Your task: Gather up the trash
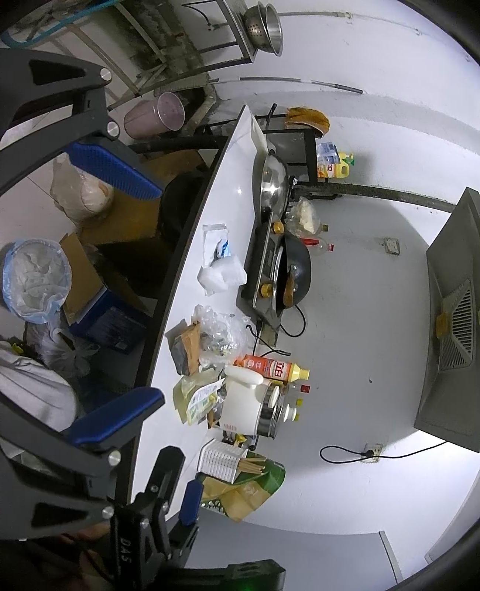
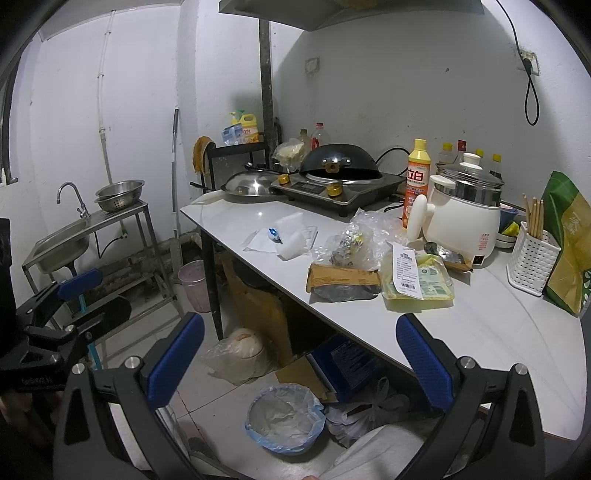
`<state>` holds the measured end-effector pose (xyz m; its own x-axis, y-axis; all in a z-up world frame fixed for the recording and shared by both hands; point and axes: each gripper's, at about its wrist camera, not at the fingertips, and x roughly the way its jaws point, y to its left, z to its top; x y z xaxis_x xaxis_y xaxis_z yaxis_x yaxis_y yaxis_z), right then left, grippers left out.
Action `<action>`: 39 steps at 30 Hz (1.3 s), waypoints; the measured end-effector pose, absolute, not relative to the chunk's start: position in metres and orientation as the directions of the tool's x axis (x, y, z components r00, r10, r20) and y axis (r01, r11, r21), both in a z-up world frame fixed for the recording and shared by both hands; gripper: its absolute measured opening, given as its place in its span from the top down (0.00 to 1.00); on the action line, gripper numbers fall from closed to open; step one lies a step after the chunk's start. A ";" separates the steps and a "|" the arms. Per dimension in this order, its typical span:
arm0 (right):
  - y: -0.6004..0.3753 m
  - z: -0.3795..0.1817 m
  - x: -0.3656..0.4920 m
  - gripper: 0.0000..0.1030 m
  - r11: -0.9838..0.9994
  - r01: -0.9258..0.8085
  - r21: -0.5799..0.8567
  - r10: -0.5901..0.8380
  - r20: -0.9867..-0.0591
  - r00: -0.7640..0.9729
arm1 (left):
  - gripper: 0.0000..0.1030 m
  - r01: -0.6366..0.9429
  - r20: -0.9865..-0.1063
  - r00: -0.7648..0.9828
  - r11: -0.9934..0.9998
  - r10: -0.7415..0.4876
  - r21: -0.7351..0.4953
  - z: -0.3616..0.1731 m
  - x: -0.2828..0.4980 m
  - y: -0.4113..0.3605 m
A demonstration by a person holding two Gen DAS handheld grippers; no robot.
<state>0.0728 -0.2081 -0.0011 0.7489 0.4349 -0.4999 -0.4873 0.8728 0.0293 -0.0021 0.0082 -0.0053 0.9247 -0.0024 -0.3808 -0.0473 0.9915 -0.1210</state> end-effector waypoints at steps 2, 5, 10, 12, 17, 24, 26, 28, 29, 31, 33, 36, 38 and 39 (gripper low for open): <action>-0.208 -0.001 0.073 0.00 0.873 -0.487 0.030 0.435 -0.500 0.749 | 0.01 -0.047 -0.381 0.925 0.992 -0.003 -0.121 -0.005 -0.002 0.008; -0.208 -0.001 0.074 0.00 0.873 -0.487 0.030 0.434 -0.502 0.748 | 0.01 -0.049 -0.384 0.923 0.991 -0.003 -0.124 -0.006 -0.003 0.009; -0.209 -0.001 0.074 0.00 0.873 -0.487 0.030 0.434 -0.502 0.748 | 0.01 -0.046 -0.385 0.923 0.991 -0.007 -0.127 -0.005 -0.002 0.010; -0.209 -0.001 0.075 0.00 0.873 -0.486 0.030 0.434 -0.502 0.748 | 0.01 -0.046 -0.385 0.923 0.991 -0.007 -0.128 -0.006 -0.003 0.010; -0.209 -0.001 0.075 0.00 0.873 -0.487 0.030 0.434 -0.503 0.747 | 0.01 -0.047 -0.385 0.923 0.991 -0.006 -0.128 -0.005 -0.002 0.010; -0.209 -0.001 0.076 0.00 0.873 -0.486 0.031 0.434 -0.503 0.748 | 0.01 -0.047 -0.385 0.923 0.991 -0.006 -0.129 -0.005 -0.002 0.011; -0.209 0.000 0.076 0.00 0.874 -0.485 0.031 0.433 -0.504 0.747 | 0.01 -0.047 -0.385 0.923 0.991 -0.007 -0.129 -0.005 -0.002 0.011; -0.209 0.000 0.075 0.00 0.874 -0.484 0.032 0.433 -0.504 0.747 | 0.01 -0.046 -0.385 0.923 0.991 -0.007 -0.129 -0.005 -0.002 0.011; -0.208 -0.001 0.076 0.00 0.874 -0.485 0.031 0.432 -0.504 0.748 | 0.01 -0.046 -0.385 0.923 0.991 -0.007 -0.129 -0.005 -0.002 0.011; -0.208 -0.001 0.076 0.00 0.874 -0.485 0.031 0.432 -0.504 0.748 | 0.01 -0.047 -0.385 0.923 0.991 -0.007 -0.129 -0.005 -0.002 0.011; -0.209 -0.001 0.076 0.00 0.874 -0.484 0.031 0.432 -0.505 0.747 | 0.01 -0.046 -0.386 0.922 0.991 -0.008 -0.129 -0.006 -0.002 0.011; -0.210 -0.002 0.076 0.00 0.874 -0.484 0.033 0.432 -0.507 0.746 | 0.01 -0.047 -0.387 0.922 0.991 -0.006 -0.128 -0.006 -0.002 0.011; -0.210 -0.002 0.076 0.00 0.875 -0.484 0.032 0.432 -0.506 0.746 | 0.01 -0.047 -0.386 0.923 0.991 -0.007 -0.129 -0.006 -0.001 0.010; -0.210 -0.002 0.077 0.00 0.874 -0.484 0.034 0.432 -0.507 0.746 | 0.01 -0.047 -0.386 0.923 0.991 -0.006 -0.129 -0.006 -0.001 0.010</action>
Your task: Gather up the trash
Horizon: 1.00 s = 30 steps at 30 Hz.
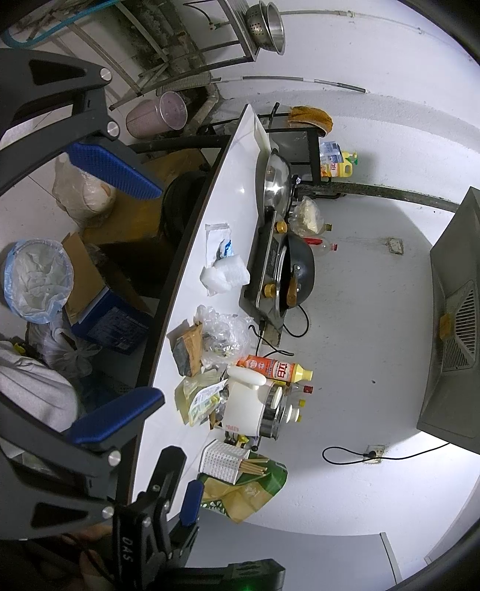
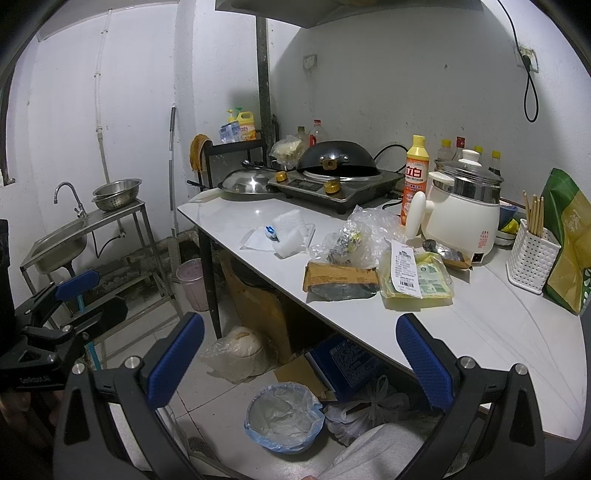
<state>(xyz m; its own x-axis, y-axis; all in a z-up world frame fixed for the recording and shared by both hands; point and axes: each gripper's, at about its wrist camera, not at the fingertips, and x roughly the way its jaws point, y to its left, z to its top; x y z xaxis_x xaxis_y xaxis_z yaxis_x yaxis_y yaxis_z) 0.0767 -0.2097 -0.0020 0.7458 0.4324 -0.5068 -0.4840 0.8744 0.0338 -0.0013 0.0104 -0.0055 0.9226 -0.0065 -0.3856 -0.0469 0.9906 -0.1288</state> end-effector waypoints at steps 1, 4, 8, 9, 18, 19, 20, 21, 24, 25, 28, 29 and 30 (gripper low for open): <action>-0.210 -0.002 0.076 0.00 0.875 -0.484 0.033 0.432 -0.507 0.746 | 0.01 -0.047 -0.385 0.923 0.991 -0.006 -0.129 -0.006 -0.002 0.011; -0.210 -0.002 0.077 0.00 0.874 -0.485 0.035 0.433 -0.508 0.744 | 0.01 -0.048 -0.386 0.923 0.991 -0.005 -0.129 -0.005 -0.001 0.011; -0.210 -0.005 0.078 0.00 0.876 -0.481 0.038 0.430 -0.512 0.744 | 0.01 -0.051 -0.382 0.924 0.991 -0.001 -0.126 -0.008 -0.001 0.012; -0.211 -0.005 0.078 0.00 0.877 -0.480 0.037 0.429 -0.512 0.744 | 0.01 -0.051 -0.381 0.925 0.990 -0.001 -0.128 -0.008 -0.002 0.013; -0.210 -0.006 0.079 0.00 0.876 -0.480 0.040 0.430 -0.515 0.742 | 0.01 -0.056 -0.388 0.922 0.991 0.005 -0.121 -0.008 -0.001 0.014; -0.210 -0.006 0.079 0.00 0.876 -0.480 0.041 0.430 -0.516 0.740 | 0.01 -0.054 -0.387 0.922 0.991 0.003 -0.122 -0.008 -0.001 0.014; -0.210 -0.007 0.079 0.00 0.876 -0.480 0.043 0.430 -0.518 0.740 | 0.01 -0.054 -0.390 0.921 0.991 0.003 -0.119 -0.009 -0.001 0.014; -0.210 -0.007 0.079 0.00 0.877 -0.479 0.043 0.429 -0.519 0.739 | 0.02 -0.053 -0.392 0.920 0.992 0.004 -0.114 -0.009 0.000 0.015; -0.211 -0.009 0.086 0.00 0.882 -0.469 0.044 0.419 -0.528 0.739 | 0.02 -0.046 -0.399 0.917 0.993 -0.003 -0.112 -0.008 0.005 0.016; -0.211 -0.010 0.088 0.00 0.884 -0.465 0.043 0.414 -0.531 0.739 | 0.02 -0.042 -0.406 0.914 0.993 -0.007 -0.112 -0.008 0.007 0.016; -0.212 -0.011 0.098 0.00 0.893 -0.448 0.039 0.397 -0.538 0.744 | 0.01 -0.040 -0.433 0.901 0.993 -0.012 -0.111 -0.012 0.018 0.019; -0.213 -0.011 0.102 0.00 0.896 -0.443 0.038 0.391 -0.542 0.744 | 0.01 -0.045 -0.445 0.896 0.993 -0.008 -0.110 -0.013 0.022 0.020; -0.213 -0.012 0.107 0.00 0.898 -0.439 0.037 0.386 -0.546 0.744 | 0.01 -0.052 -0.454 0.891 0.993 -0.003 -0.109 -0.015 0.026 0.021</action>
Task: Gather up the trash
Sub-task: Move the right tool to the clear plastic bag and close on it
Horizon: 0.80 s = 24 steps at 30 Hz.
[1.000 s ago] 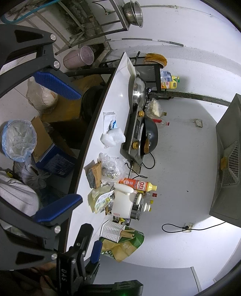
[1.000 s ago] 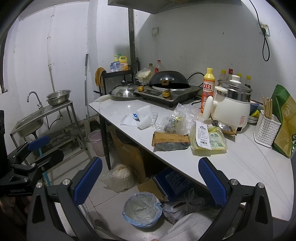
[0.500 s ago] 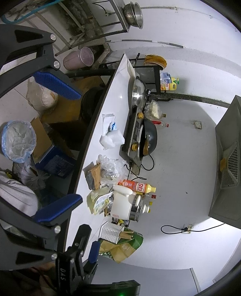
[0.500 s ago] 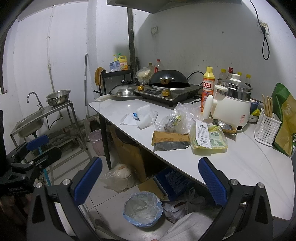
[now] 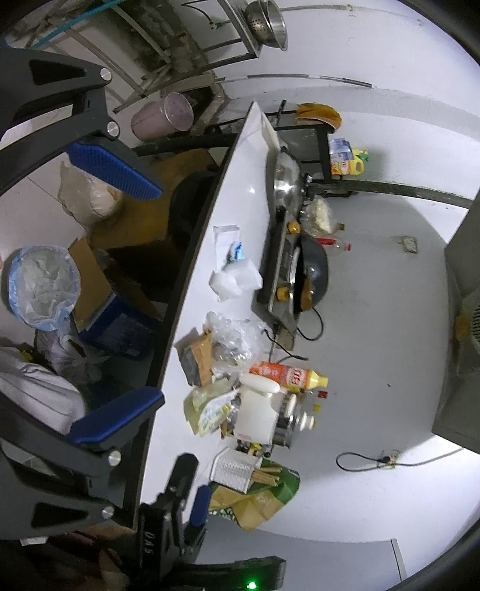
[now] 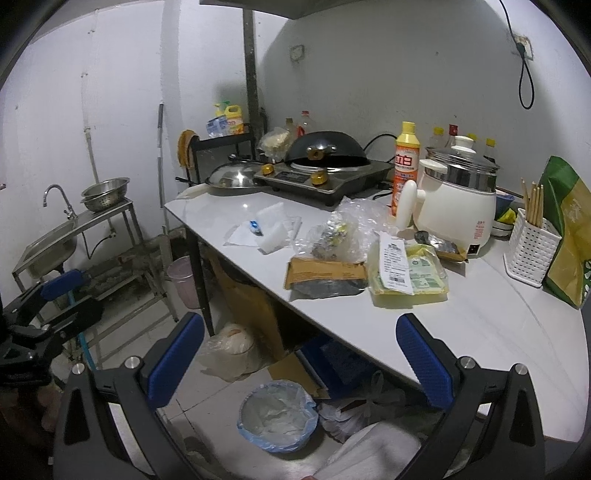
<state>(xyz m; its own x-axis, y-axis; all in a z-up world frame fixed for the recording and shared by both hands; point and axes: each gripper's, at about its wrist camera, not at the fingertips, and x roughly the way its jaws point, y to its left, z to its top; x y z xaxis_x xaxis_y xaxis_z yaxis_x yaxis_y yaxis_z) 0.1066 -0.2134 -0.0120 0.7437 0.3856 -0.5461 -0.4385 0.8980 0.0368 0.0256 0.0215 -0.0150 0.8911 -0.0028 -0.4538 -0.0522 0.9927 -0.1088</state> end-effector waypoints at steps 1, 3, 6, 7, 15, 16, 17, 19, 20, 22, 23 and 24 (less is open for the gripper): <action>-0.214 -0.013 0.110 0.00 0.901 -0.433 0.033 0.379 -0.548 0.746 | 0.01 -0.055 -0.461 0.888 0.993 -0.002 -0.109 -0.016 0.029 0.022; -0.216 -0.014 0.124 0.00 0.905 -0.424 0.029 0.367 -0.556 0.746 | 0.01 -0.060 -0.473 0.881 0.992 0.000 -0.112 -0.018 0.038 0.024; -0.217 -0.017 0.142 0.00 0.911 -0.413 0.021 0.351 -0.566 0.746 | 0.01 -0.065 -0.481 0.876 0.991 0.000 -0.119 -0.021 0.050 0.029; -0.217 -0.018 0.149 0.00 0.912 -0.411 0.019 0.348 -0.569 0.745 | 0.01 -0.067 -0.485 0.874 0.990 -0.001 -0.123 -0.022 0.056 0.031; -0.216 -0.023 0.207 0.00 0.922 -0.388 0.000 0.315 -0.584 0.748 | 0.01 -0.095 -0.507 0.862 0.982 0.001 -0.161 -0.031 0.097 0.053; -0.214 -0.024 0.213 0.00 0.921 -0.389 -0.004 0.313 -0.587 0.747 | 0.01 -0.098 -0.509 0.861 0.982 0.001 -0.164 -0.032 0.101 0.055; -0.212 -0.025 0.220 0.00 0.920 -0.391 -0.008 0.312 -0.589 0.746 | 0.01 -0.100 -0.510 0.860 0.981 0.001 -0.168 -0.034 0.106 0.057; -0.207 -0.027 0.236 0.00 0.918 -0.397 -0.018 0.308 -0.598 0.740 | 0.01 -0.107 -0.514 0.857 0.979 0.002 -0.174 -0.038 0.117 0.062; -0.204 -0.028 0.240 0.00 0.916 -0.402 -0.020 0.310 -0.599 0.738 | 0.01 -0.110 -0.516 0.857 0.978 0.003 -0.176 -0.039 0.121 0.065; -0.197 -0.031 0.254 0.00 0.911 -0.412 -0.024 0.314 -0.606 0.731 | 0.01 -0.118 -0.521 0.854 0.976 0.006 -0.183 -0.043 0.131 0.071; -0.192 -0.033 0.262 0.00 0.909 -0.417 -0.025 0.317 -0.611 0.726 | 0.01 -0.121 -0.521 0.853 0.975 0.006 -0.186 -0.045 0.134 0.074; -0.188 -0.035 0.270 0.00 0.907 -0.420 -0.027 0.316 -0.617 0.721 | 0.02 -0.126 -0.523 0.852 0.974 0.009 -0.189 -0.047 0.139 0.078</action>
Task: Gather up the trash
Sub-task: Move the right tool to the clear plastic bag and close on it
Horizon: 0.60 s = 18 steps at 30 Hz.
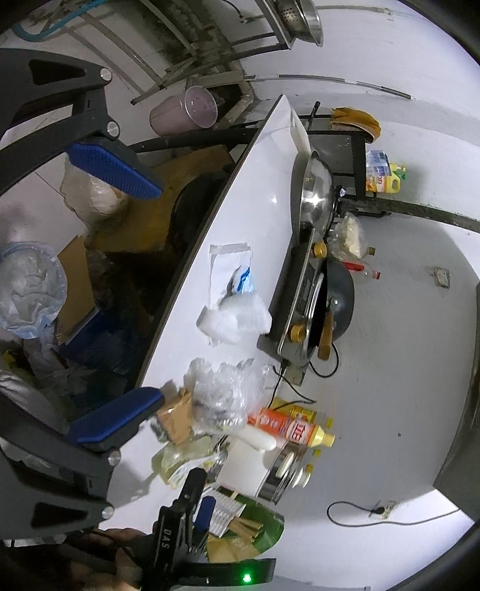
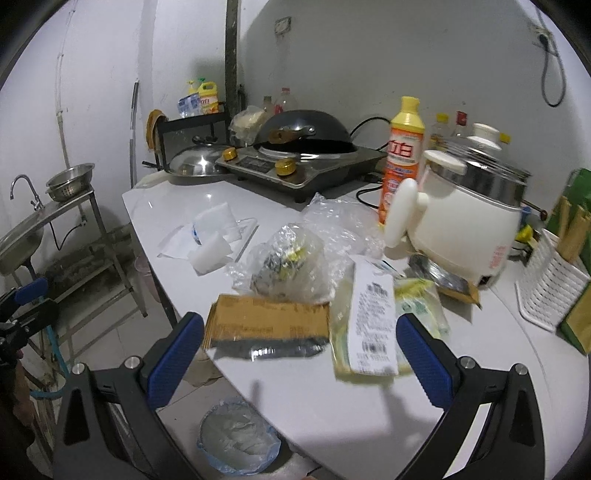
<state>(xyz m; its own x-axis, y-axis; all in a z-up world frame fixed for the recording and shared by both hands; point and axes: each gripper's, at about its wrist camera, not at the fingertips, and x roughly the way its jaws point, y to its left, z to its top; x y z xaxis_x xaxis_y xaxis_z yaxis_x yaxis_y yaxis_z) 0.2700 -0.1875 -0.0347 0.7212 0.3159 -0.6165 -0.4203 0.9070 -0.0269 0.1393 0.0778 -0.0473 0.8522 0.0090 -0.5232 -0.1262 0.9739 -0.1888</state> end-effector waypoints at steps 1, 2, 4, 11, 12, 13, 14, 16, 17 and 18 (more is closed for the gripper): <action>-0.184 -0.036 0.274 0.00 0.906 -0.421 -0.030 0.314 -0.620 0.719 | 0.02 -0.130 -0.525 0.851 0.973 0.010 -0.192 -0.050 0.144 0.082; -0.179 -0.038 0.282 0.00 0.904 -0.426 -0.035 0.314 -0.622 0.717 | 0.01 -0.132 -0.527 0.850 0.972 0.010 -0.195 -0.051 0.147 0.084; -0.171 -0.041 0.293 0.00 0.901 -0.432 -0.043 0.313 -0.626 0.714 | 0.02 -0.143 -0.530 0.848 0.970 0.016 -0.199 -0.056 0.157 0.092; -0.142 -0.049 0.337 0.00 0.887 -0.457 -0.069 0.311 -0.642 0.701 | 0.01 -0.175 -0.532 0.846 0.963 0.039 -0.206 -0.067 0.179 0.120; -0.140 -0.050 0.339 0.00 0.886 -0.459 -0.071 0.311 -0.643 0.700 | 0.01 -0.179 -0.533 0.845 0.962 0.042 -0.207 -0.068 0.182 0.124; -0.137 -0.051 0.344 0.00 0.883 -0.463 -0.072 0.312 -0.646 0.696 | 0.02 -0.184 -0.536 0.843 0.960 0.045 -0.209 -0.071 0.186 0.128; -0.133 -0.054 0.350 0.00 0.882 -0.466 -0.076 0.310 -0.651 0.693 | 0.02 -0.187 -0.537 0.842 0.959 0.046 -0.211 -0.072 0.188 0.131; -0.127 -0.057 0.358 0.00 0.879 -0.470 -0.079 0.308 -0.659 0.687 | 0.02 -0.192 -0.541 0.840 0.957 0.047 -0.215 -0.076 0.193 0.137; -0.123 -0.060 0.363 0.00 0.878 -0.472 -0.080 0.305 -0.666 0.681 | 0.02 -0.193 -0.541 0.839 0.957 0.047 -0.216 -0.077 0.194 0.140; -0.120 -0.063 0.366 0.01 0.877 -0.474 -0.080 0.304 -0.671 0.676 | 0.02 -0.193 -0.542 0.839 0.957 0.047 -0.217 -0.078 0.196 0.142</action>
